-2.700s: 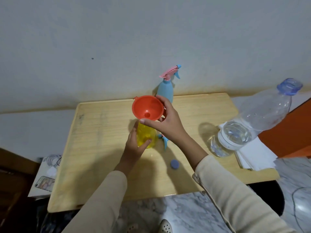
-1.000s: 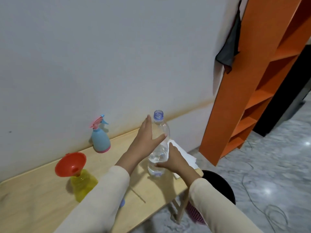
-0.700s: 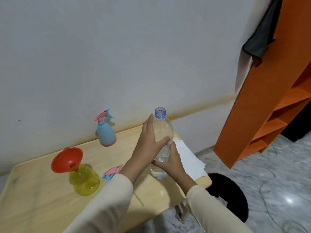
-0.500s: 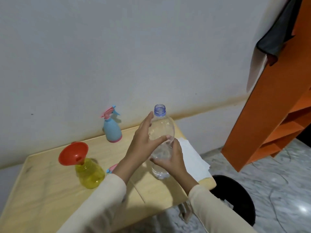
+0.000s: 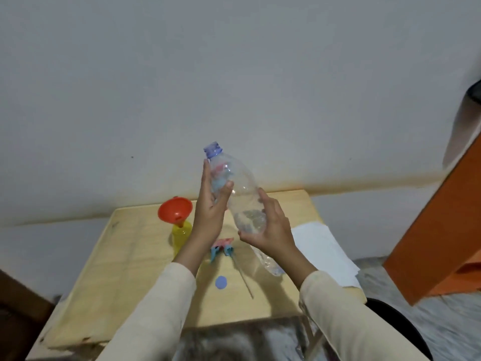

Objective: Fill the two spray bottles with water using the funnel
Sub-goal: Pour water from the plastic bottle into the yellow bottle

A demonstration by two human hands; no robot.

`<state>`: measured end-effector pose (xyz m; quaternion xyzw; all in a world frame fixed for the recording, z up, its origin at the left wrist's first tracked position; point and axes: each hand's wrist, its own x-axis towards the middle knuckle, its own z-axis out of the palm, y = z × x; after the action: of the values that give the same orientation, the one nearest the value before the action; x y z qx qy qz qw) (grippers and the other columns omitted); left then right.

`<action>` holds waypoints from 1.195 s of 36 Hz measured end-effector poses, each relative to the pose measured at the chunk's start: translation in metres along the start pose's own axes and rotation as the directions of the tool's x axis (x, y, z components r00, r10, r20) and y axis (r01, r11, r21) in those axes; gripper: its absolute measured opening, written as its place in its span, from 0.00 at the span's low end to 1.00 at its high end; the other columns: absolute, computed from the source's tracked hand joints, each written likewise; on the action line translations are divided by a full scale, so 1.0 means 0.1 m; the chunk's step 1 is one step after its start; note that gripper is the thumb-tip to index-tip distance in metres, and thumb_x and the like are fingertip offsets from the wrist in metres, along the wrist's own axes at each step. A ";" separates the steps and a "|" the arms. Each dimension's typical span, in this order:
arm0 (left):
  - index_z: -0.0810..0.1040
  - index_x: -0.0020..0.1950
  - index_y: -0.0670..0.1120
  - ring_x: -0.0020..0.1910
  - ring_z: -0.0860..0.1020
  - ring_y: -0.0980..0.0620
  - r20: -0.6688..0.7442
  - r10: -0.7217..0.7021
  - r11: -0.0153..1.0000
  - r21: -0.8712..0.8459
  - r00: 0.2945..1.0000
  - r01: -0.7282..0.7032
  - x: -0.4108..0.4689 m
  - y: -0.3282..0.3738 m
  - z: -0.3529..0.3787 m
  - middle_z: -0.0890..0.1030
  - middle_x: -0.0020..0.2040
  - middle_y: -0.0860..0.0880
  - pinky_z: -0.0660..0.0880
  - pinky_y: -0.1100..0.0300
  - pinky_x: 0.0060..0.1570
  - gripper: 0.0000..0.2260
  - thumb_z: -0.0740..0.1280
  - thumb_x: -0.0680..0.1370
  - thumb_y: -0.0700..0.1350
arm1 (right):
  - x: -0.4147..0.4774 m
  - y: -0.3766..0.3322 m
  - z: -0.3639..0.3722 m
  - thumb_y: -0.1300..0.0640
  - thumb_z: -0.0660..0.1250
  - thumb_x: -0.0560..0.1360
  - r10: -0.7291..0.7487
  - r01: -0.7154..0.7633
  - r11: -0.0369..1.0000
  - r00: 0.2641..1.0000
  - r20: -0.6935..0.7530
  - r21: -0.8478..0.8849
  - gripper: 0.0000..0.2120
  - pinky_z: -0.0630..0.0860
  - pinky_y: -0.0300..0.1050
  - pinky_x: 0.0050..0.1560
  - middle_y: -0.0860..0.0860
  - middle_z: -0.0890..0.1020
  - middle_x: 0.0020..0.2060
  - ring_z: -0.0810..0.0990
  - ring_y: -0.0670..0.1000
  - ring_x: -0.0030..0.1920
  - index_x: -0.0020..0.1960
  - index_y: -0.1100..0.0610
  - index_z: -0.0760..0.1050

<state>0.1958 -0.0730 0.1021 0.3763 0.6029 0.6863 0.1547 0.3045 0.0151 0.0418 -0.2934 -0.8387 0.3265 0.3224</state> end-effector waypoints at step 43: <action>0.61 0.73 0.61 0.61 0.76 0.40 -0.302 -0.561 0.702 -0.667 0.771 0.249 -0.42 -0.68 -0.02 0.72 0.67 0.48 0.78 0.50 0.46 0.22 0.61 0.80 0.52 | 0.15 -0.44 -0.14 0.45 0.74 0.62 0.096 0.259 0.658 0.902 0.420 -0.707 0.47 0.64 0.56 0.59 0.54 0.69 0.61 0.69 0.58 0.61 0.73 0.41 0.51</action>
<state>0.2064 -0.0871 0.0238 -0.0231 0.4460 0.8561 0.2601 0.2938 0.0036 0.0874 -0.2826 -0.9592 -0.0072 -0.0017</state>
